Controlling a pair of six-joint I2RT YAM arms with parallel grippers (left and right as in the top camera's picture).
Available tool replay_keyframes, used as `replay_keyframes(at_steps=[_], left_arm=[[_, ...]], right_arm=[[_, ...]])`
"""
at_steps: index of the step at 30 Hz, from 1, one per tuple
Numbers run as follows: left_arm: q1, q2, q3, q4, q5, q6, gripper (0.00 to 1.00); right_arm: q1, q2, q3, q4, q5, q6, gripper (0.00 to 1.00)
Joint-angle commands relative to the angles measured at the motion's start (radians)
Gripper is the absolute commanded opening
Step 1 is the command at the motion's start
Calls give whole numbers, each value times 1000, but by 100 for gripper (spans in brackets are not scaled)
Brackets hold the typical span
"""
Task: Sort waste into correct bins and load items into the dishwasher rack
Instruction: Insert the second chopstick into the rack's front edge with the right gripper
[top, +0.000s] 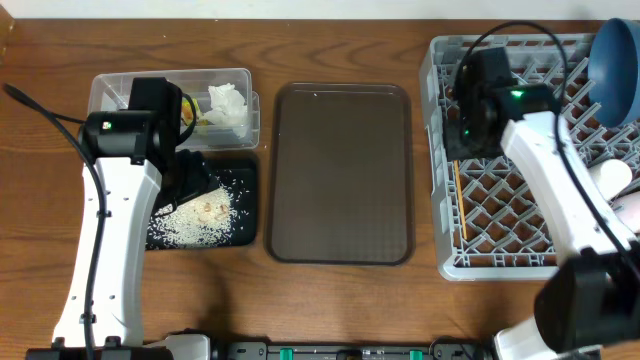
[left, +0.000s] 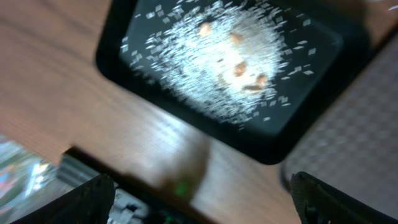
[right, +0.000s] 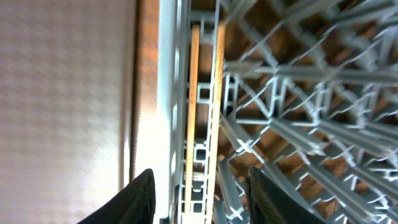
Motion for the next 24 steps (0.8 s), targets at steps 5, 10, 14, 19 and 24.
replay_keyframes(at_steps=[5, 10, 14, 19, 24], left_arm=[[3, -15, -5, 94, 198, 129, 97], [3, -15, -5, 77, 239, 209, 98], [3, -15, -5, 16, 266, 255, 99], [3, -16, -42, -30, 272, 254, 99], [3, -59, -145, -33, 301, 282, 99]], right_arm=[[-90, -47, 20, 18, -354, -73, 62], [-146, -48, 20, -54, -373, -73, 71], [-161, -48, 20, -163, -315, -73, 75], [-161, -53, 20, -259, -272, -92, 76], [-160, -99, 0, -314, -268, -111, 80]])
